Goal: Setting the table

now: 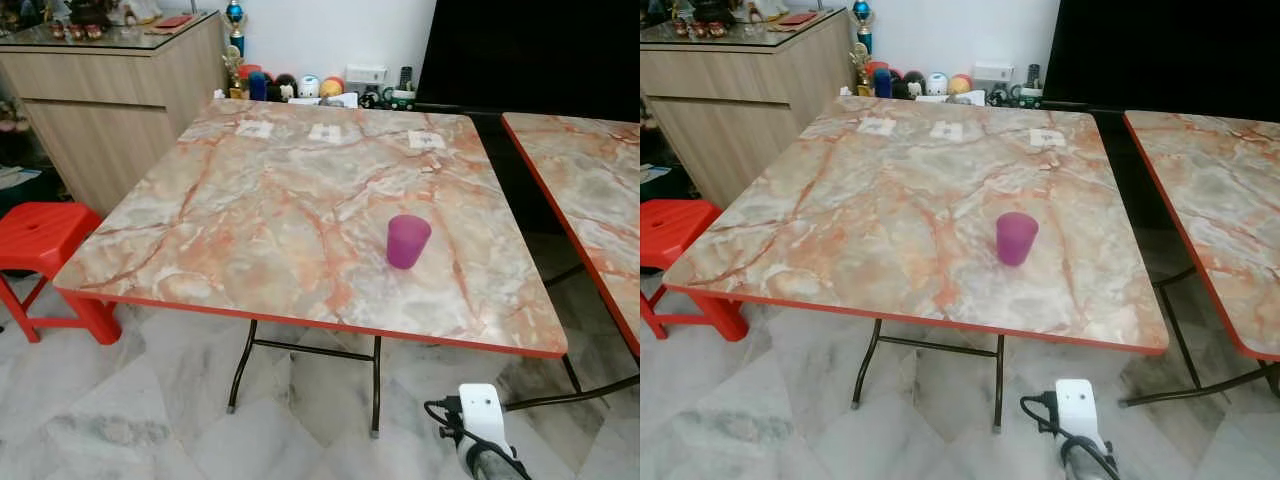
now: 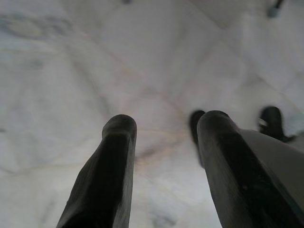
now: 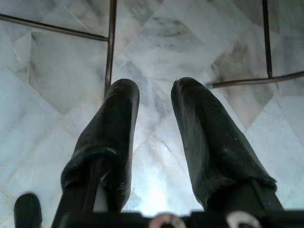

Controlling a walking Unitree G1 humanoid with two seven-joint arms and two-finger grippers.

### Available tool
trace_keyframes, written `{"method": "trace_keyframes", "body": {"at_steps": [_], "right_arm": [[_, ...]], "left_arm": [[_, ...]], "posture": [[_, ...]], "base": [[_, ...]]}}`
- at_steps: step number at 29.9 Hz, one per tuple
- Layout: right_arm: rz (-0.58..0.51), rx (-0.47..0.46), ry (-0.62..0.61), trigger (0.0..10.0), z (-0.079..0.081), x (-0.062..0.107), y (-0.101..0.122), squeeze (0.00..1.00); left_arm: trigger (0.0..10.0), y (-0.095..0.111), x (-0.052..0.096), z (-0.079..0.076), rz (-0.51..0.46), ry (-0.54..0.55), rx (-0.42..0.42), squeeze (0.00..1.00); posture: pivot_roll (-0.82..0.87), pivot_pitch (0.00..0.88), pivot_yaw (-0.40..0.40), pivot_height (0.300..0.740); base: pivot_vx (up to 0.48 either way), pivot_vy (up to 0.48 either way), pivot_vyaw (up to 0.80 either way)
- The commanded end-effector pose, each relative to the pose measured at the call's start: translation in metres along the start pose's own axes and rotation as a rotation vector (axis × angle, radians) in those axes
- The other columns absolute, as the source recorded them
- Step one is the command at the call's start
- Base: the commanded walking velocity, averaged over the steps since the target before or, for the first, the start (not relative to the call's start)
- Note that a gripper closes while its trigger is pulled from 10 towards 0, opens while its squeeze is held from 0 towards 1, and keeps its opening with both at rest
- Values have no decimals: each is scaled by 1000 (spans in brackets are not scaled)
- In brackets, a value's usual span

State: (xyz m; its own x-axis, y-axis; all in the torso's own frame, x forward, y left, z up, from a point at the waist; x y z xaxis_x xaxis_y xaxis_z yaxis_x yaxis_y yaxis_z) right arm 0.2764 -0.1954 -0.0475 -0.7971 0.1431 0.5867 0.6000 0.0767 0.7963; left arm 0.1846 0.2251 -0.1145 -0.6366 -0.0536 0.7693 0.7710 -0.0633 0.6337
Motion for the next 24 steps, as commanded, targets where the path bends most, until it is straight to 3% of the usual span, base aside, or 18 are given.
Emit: {"method": "trace_keyframes", "body": {"at_steps": [1,6,11,18,19,21,24], "right_arm": [[-7,-28,0,10000,-2,-1,1,0],[-24,-35,65,10000,8,-4,6,0],[59,-68,70,10000,6,-5,-21,0],[85,-95,84,10000,8,-5,-30,0],[154,-57,94,10000,14,-2,-47,0],[202,-9,89,10000,17,1,-58,0],[227,-35,67,10000,17,3,-64,0]], "left_arm": [[10000,-3,1,3,7,7,28,0],[10000,0,1,4,-6,2,24,0],[10000,4,-1,-4,-21,-13,32,0],[10000,6,-2,-7,-31,-17,35,0],[10000,10,-3,-9,-43,-17,42,0],[10000,16,-4,-8,-67,-9,64,0],[10000,22,-4,-5,-87,1,81,0]], "posture": [[15,67,-26,740],[-12,84,-20,740],[-15,91,-17,740],[-16,95,-18,740],[-3,99,-21,740],[4,102,-21,740],[7,103,-21,740]], "base": [[0,0,0],[0,0,0],[0,0,0],[0,0,0],[0,0,0],[0,0,0],[0,0,-400]]}}
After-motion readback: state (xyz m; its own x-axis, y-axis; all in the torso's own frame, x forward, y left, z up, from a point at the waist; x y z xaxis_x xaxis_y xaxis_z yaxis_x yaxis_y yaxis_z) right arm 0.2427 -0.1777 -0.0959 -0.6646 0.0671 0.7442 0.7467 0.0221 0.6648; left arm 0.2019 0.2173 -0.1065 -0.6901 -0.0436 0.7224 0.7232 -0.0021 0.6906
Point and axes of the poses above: a point about 5 cm out from each wrist's last joint towards the gripper, its own x axis pointing back from the gripper into the wrist, its own y axis along the axis of the wrist's last joint, z = x × y, the point moved 4 cm from there along -x, pointing out of the wrist towards the gripper, and after that the axes turned 1 degree about x, right-handed, at the moved point
